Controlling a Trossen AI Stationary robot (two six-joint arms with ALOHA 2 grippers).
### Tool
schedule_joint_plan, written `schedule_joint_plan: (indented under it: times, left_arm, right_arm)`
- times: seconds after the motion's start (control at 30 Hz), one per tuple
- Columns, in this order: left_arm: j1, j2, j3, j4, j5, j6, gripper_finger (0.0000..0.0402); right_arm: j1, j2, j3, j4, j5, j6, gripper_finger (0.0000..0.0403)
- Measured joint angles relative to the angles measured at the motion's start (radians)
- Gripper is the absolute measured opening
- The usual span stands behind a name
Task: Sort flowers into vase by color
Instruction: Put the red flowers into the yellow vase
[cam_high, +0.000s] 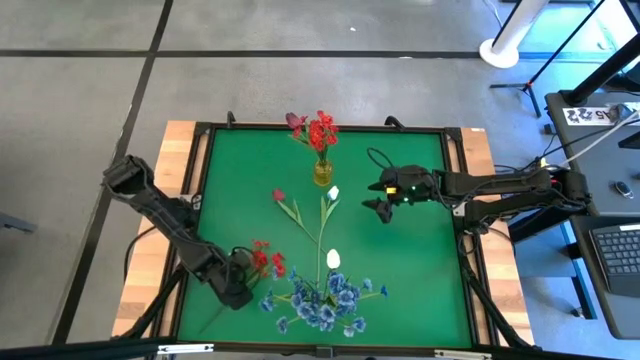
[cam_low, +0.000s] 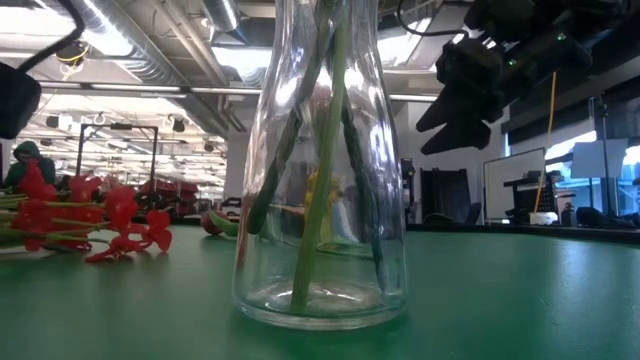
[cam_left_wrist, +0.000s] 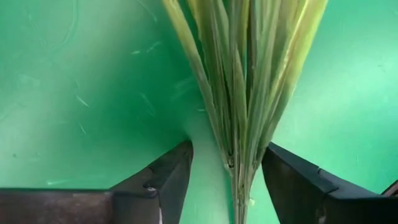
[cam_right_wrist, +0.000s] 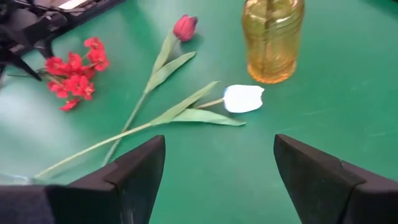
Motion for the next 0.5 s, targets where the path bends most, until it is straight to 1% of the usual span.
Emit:
schedule_joint_plan:
  times: [0.13,0.23,0.33,0.37,0.4,0.43,0.5]
  left_arm:
    - [0.047,-0.002,-0.003,-0.005,0.028,0.0,0.0149]
    - [0.079,-0.002,-0.004,-0.009,0.048,0.005,0.0099]
    - [0.104,-0.006,-0.005,-0.017,0.049,0.047,0.0037]
    - [0.111,-0.012,-0.006,-0.019,0.034,0.059,0.0021]
    - [0.121,-0.02,-0.006,-0.019,0.006,0.073,0.0013]
    - [0.131,-0.031,-0.006,-0.021,-0.046,0.09,0.0012]
    - [0.15,-0.059,-0.011,-0.034,-0.194,0.116,0.0015]
  right_arm:
    - [0.0,0.0,0.0,0.001,0.023,-0.019,0.0298]
    - [0.0,0.0,0.0,0.001,0.022,-0.02,0.0298]
    - [0.001,0.0,0.0,-0.001,0.018,-0.015,0.0298]
    - [0.001,0.0,0.0,0.0,0.016,-0.007,0.0298]
    - [0.001,0.001,0.0,0.007,0.01,0.009,0.0298]
    - [0.001,0.001,0.0,0.022,-0.004,0.016,0.0298]
    - [0.001,0.002,0.0,0.072,-0.035,0.022,0.0298]
